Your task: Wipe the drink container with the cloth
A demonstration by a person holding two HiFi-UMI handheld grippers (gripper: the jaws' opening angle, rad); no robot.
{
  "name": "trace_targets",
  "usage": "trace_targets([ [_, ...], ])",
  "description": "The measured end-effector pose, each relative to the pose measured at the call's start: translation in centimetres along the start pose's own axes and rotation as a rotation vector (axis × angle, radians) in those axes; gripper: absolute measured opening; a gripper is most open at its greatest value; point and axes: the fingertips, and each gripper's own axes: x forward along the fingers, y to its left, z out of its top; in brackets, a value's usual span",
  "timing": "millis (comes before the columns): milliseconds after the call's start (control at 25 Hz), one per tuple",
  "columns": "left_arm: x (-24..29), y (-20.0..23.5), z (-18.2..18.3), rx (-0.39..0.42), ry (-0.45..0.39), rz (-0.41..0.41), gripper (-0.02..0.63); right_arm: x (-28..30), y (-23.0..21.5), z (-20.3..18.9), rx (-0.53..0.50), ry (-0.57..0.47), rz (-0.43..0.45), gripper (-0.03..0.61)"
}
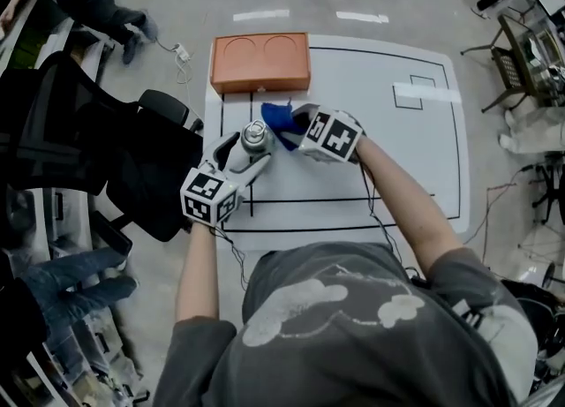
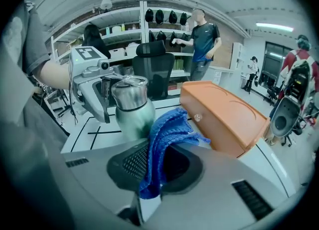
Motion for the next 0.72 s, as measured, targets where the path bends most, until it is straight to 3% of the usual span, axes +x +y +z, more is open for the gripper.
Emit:
trace_targets([
  [280, -0.2, -0.1, 0.3, -0.097, -0.036, 0.352, 0.350, -3.3, -0.1, 0.5, 0.023, -0.076, -0.048, 0.041],
  [600, 1.2, 0.4, -0.3, -0.227, -0.034, 0.644, 0.350, -5.4, 0.1, -0.7, 0.058, -0.112, -0.062, 0.041],
  [720, 1.5, 1.0, -0.8, -0.255, -0.006, 0.712, 0.348, -6.2, 0.3, -1.0, 0.074, -0.129, -0.056, 0.041],
])
